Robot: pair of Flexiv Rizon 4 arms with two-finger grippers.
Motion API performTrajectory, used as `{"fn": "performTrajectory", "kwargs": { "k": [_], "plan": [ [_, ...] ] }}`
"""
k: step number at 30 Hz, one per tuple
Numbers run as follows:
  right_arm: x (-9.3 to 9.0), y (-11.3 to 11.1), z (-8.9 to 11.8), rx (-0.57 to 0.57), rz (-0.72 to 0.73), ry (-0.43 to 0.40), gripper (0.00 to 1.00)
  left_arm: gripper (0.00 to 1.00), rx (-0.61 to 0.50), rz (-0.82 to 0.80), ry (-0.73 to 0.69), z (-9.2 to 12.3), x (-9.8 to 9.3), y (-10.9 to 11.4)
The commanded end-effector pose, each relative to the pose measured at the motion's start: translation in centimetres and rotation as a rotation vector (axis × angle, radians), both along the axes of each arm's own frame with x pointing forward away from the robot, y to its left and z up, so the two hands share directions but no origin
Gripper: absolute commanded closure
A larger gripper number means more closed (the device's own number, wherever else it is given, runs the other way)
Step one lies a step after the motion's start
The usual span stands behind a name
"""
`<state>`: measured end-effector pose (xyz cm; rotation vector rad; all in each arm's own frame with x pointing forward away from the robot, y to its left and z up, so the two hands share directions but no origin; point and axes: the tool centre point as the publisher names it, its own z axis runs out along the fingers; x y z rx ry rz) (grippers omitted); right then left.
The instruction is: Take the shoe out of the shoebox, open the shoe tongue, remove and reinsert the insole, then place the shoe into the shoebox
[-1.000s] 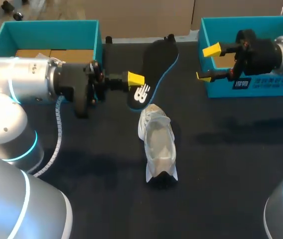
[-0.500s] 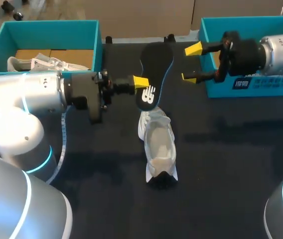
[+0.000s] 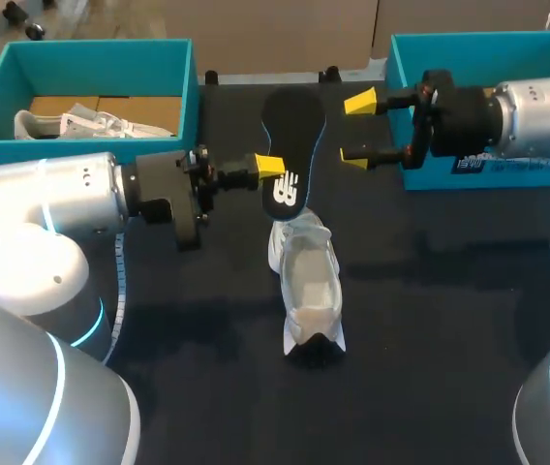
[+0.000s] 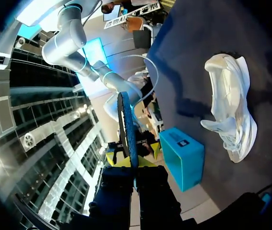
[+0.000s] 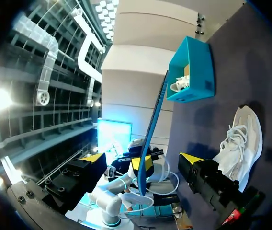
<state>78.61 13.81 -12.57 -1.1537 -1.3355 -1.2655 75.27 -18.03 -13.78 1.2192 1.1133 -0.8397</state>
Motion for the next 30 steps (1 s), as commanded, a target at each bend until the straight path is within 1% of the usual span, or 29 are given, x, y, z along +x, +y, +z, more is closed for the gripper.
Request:
{"fn": "performTrajectory", "kwargs": {
  "k": [1, 15, 21, 26, 28, 30],
  "plan": [
    [0.8, 0.9, -0.6, 0.005, 0.014, 0.010, 0.00, 1.00, 0.007, 0.012, 0.004, -0.7, 0.3, 0.0],
    [2.5, 2.5, -2.7, 0.020, 0.009, 0.062, 0.00, 1.00, -0.005, 0.038, -0.014, -1.5, 1.4, 0.3],
    [2.6, 3.2, -2.8, 0.029, 0.007, 0.064, 0.00, 1.00, 0.003, 0.041, -0.024, -1.9, 1.6, 0.1],
    [2.4, 3.8, -2.7, 0.011, 0.001, 0.064, 0.00, 1.00, 0.004, 0.033, -0.020, -2.1, 1.7, -0.1],
    [2.4, 4.0, -2.7, -0.002, 0.000, 0.065, 0.01, 1.00, 0.004, 0.033, -0.020, -2.1, 1.7, -0.1],
    [2.4, 4.2, -2.7, -0.013, -0.001, 0.066, 0.06, 1.00, 0.004, 0.033, -0.020, -2.1, 1.7, -0.1]
  ]
}}
